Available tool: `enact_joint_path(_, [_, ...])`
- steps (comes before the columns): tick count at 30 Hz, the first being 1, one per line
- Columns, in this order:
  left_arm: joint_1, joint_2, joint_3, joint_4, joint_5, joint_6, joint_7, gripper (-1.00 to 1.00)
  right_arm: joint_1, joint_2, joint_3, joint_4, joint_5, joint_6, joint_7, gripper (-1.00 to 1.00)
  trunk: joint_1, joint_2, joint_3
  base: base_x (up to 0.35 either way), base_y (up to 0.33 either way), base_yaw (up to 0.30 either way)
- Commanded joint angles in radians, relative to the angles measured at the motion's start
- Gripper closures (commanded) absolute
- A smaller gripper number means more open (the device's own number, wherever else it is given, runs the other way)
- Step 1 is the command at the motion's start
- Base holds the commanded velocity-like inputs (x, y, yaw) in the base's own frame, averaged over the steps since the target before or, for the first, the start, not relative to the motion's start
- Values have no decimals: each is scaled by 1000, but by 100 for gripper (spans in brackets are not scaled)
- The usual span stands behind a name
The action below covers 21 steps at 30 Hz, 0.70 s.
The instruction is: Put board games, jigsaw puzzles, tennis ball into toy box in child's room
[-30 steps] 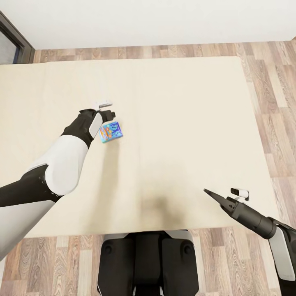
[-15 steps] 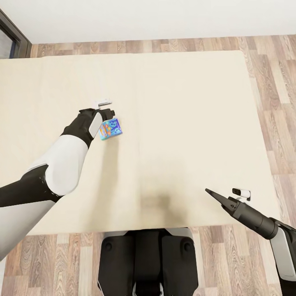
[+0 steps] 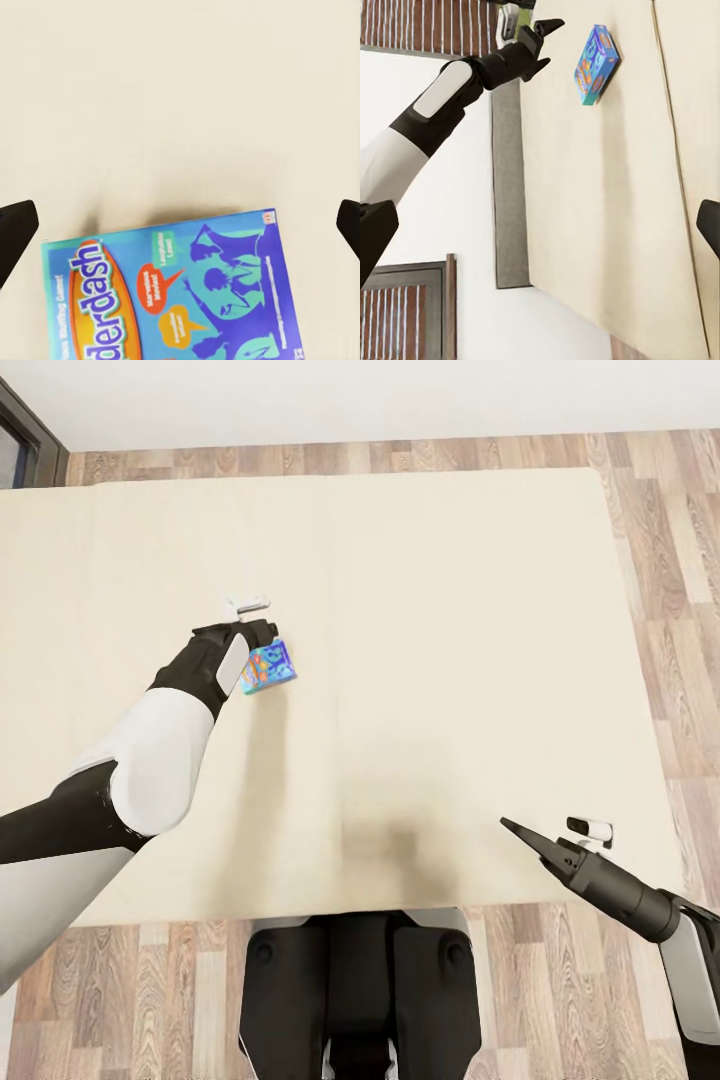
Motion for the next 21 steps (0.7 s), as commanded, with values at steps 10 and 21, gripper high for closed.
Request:
enact_joint_path(10, [0, 0, 5, -1, -13, -8, -1, -100, 29, 0, -99, -9, -7, 9, 187, -100, 1, -2, -17, 0, 0, 0])
enact_joint_path(21, [0, -1, 5, -1, -13, -10, -1, -100, 66, 10, -148, -9, 1, -3, 213, -100, 1, -2, -36, 0, 0, 0])
